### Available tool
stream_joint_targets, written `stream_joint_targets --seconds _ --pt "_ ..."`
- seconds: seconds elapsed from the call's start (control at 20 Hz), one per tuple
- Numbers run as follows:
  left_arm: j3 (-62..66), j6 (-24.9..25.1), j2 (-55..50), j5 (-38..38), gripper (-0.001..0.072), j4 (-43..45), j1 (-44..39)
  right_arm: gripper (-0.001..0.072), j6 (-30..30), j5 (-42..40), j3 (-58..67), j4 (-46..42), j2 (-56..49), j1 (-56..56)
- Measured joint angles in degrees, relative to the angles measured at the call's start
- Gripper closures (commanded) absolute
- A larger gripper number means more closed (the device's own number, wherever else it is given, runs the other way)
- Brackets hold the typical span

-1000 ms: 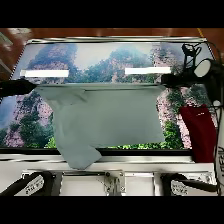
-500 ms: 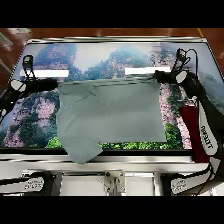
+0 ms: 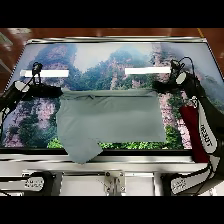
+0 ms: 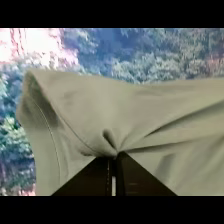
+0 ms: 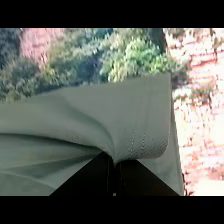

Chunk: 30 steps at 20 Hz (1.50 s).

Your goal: Fold the shirts.

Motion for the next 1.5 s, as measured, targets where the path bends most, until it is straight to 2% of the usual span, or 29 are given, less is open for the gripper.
stream_joint_targets --seconds 0.2,0.25,0.3,0.35,0.4,0.5,0.7,0.8,0.95,1.05,1.1,1.2,1.3,1.5 --pt "0.04 -1.51 -2.25 -9.31 0.0672 0.33 0.22 0.0641 0.13 8.31 -0.02 -2.23 -1.86 -0.09" --pt "0.04 -2.51 -2.84 -10.82 0.0664 0.37 0.28 0.0617 0.44 9.25 -0.02 -2.34 -2.27 -0.09" --pt "0.04 -3.45 -3.26 -11.80 0.0557 0.46 0.31 0.0616 0.85 9.97 0.00 -2.43 -2.58 -0.09" --pt "0.07 -4.17 -3.54 -12.70 0.0364 0.46 0.31 0.0615 0.98 10.27 0.00 -2.45 -2.80 -0.09" --pt "0.15 -4.87 -3.78 -13.42 0.0216 0.46 0.31 0.0587 1.27 10.75 -0.02 -2.54 -2.89 -0.09" --pt "1.01 -5.62 -3.96 -15.52 0.0210 0.46 0.57 0.0100 1.33 11.19 -0.02 -2.69 -2.58 -0.28" --pt "5.42 -6.86 -3.61 -24.33 0.0213 0.48 3.50 0.0086 -0.70 14.88 -0.02 -4.85 1.60 -2.23" --pt "6.75 -7.37 -2.14 -29.51 0.0231 0.55 6.03 0.0155 -1.44 18.99 0.00 -7.67 4.81 -4.26" --pt "4.39 -7.45 1.68 -36.52 0.0225 1.81 10.25 0.0154 -3.69 28.26 -0.59 -9.73 8.17 -9.29" --pt "-1.88 -7.15 5.53 -38.40 0.0150 2.36 13.00 0.0154 -5.35 34.01 -2.78 -8.13 9.55 -13.25" --pt "-6.10 -6.97 7.76 -38.36 0.0115 2.67 14.12 0.0154 -5.84 35.69 -4.70 -6.67 10.34 -15.43" --pt "-15.63 -6.49 12.72 -36.54 0.0112 2.69 15.69 0.0154 -6.32 36.30 -9.40 -3.23 12.17 -18.91" --pt "-24.22 -6.01 17.33 -33.27 0.0042 2.67 16.57 0.0154 -6.64 34.56 -13.92 0.11 13.77 -21.24" --pt "-34.10 -5.55 21.92 -27.32 0.0061 1.70 17.16 0.0154 -6.86 31.10 -18.97 4.20 15.17 -23.19"
